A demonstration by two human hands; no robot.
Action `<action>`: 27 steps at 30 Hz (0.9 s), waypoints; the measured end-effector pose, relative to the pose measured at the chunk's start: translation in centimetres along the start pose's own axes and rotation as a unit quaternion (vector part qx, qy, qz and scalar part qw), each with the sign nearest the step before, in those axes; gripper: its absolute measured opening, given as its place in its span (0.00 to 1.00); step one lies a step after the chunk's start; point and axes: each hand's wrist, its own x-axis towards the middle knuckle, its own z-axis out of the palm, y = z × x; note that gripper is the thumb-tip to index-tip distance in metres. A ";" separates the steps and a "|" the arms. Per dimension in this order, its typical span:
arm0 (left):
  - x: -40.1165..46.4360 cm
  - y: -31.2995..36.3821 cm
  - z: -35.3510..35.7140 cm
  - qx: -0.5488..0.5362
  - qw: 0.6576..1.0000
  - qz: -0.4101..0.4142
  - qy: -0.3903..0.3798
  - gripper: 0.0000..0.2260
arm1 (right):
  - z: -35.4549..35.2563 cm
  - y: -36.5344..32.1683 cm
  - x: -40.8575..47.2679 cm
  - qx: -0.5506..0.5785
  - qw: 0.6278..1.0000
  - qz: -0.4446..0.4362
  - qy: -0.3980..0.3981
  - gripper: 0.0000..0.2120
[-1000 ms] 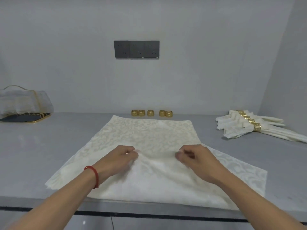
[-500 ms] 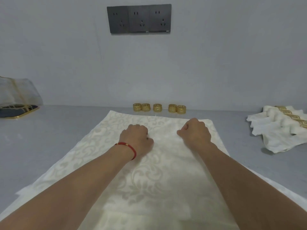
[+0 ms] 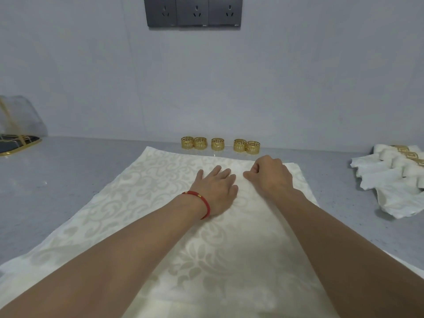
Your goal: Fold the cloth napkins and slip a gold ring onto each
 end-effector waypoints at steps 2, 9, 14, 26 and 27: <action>0.2 -0.1 0.1 -0.005 1.000 -0.007 -0.019 0.13 | 0.1 0.0 0.2 -0.004 1.000 -0.006 0.003 0.05; 1.2 -0.3 0.2 0.000 1.000 -0.022 -0.012 0.09 | 0.2 -0.1 1.5 -0.066 0.997 -0.022 -0.021 0.08; 1.8 0.1 0.1 -0.030 0.999 -0.037 -0.017 0.08 | 0.2 -0.7 2.6 -0.094 0.995 -0.028 -0.033 0.10; 3.1 -0.1 -1.6 -0.194 0.970 -0.146 0.015 0.12 | 1.9 -1.3 3.4 0.085 0.995 -0.040 -0.027 0.08; 3.5 -0.1 -1.9 -0.217 0.962 -0.164 0.028 0.16 | 1.8 -1.3 3.4 0.094 0.994 -0.043 -0.022 0.08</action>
